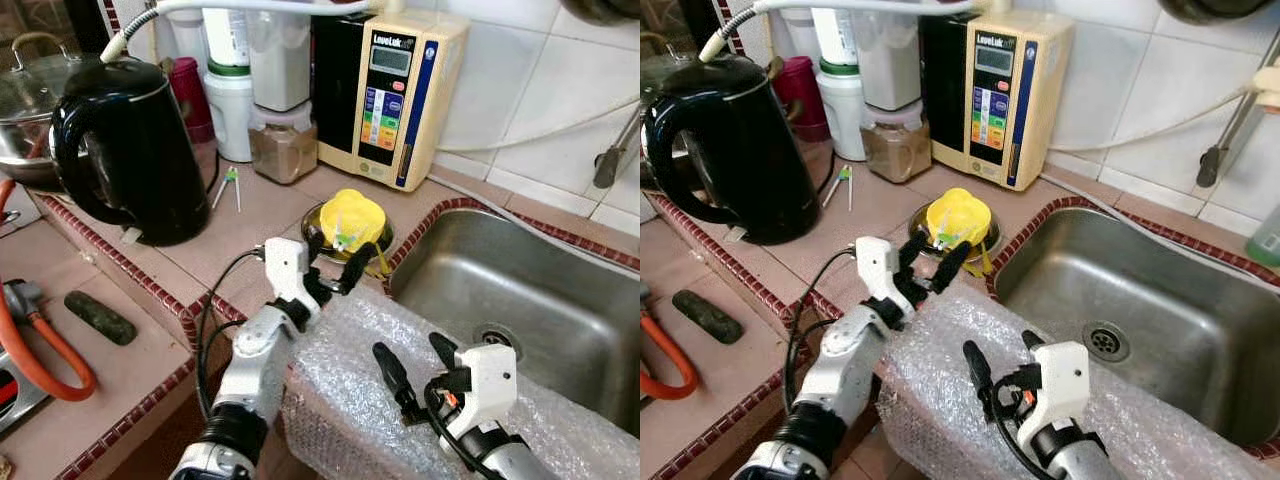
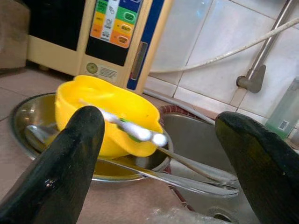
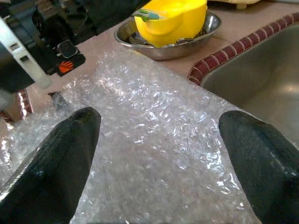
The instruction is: Kitchen organization
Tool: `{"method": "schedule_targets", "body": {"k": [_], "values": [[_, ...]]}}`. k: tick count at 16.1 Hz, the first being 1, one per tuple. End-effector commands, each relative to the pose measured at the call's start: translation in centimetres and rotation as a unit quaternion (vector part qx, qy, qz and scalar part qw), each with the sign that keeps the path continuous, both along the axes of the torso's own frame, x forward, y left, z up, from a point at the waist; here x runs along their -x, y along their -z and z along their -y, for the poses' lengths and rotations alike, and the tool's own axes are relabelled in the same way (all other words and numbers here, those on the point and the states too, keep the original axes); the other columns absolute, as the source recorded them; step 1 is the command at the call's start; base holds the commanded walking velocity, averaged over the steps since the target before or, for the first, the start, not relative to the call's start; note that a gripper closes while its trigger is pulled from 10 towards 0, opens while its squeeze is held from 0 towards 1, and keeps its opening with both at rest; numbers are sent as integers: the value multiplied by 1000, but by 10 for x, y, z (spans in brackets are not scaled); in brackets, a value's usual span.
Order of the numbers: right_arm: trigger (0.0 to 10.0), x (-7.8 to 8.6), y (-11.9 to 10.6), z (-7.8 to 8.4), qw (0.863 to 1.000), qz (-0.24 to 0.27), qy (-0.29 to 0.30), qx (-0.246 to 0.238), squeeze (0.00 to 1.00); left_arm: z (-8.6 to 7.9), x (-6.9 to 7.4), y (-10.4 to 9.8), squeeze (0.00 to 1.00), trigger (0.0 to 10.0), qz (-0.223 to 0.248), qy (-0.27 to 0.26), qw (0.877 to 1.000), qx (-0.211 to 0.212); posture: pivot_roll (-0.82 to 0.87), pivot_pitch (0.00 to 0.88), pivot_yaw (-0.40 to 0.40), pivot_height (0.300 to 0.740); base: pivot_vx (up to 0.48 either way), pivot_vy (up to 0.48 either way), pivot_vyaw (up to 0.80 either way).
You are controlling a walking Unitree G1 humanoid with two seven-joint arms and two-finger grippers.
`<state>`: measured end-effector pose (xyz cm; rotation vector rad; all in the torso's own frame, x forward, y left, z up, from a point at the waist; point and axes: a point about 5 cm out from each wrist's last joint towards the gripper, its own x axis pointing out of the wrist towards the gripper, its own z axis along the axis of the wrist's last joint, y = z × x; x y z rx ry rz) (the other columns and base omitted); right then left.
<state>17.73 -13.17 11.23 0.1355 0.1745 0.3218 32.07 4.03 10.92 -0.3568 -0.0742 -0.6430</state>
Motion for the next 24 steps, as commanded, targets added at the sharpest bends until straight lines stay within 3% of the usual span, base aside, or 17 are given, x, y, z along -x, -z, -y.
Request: {"method": "schedule_targets", "body": {"k": [1,6,7,8,9,13,17,18,24], "values": [[10000,-1,-2,3,1000,13,8,21,0,10,-3,-5,0,10000,12,12,1000,-10,-107,0,33,740,0,0,0],[10000,-2,-4,4,999,20,16,26,0,13,-9,-1,0,10000,7,-5,1000,-28,-114,0,39,740,0,0,0],[10000,-3,-8,4,999,31,18,23,0,11,-12,1,0,3843,-5,-20,1000,-22,-114,0,41,740,0,0,0],[10000,-4,-10,3,999,35,19,22,0,9,-14,1,0,4235,-9,-28,999,-21,-114,0,42,740,0,0,0],[10000,-4,-11,2,999,37,19,22,0,7,-18,-2,0,10000,-10,-42,999,-22,-114,0,43,740,0,0,0],[10000,-3,-9,0,999,37,16,25,0,0,-30,-9,0,10000,-22,-86,996,-11,-115,0,44,740,0,0,0],[10000,-4,-10,-1,999,41,13,31,0,-2,-35,-5,0,10000,-66,-113,991,-4,-119,0,46,740,0,0,0],[10000,-4,-10,-1,999,42,14,32,0,-1,-36,-5,0,0,-74,-115,991,5,-120,0,49,740,0,0,0],[10000,-5,-8,-3,999,42,15,31,0,-2,-39,-7,0,0,-81,-121,989,19,-110,0,48,740,0,0,0]]}}
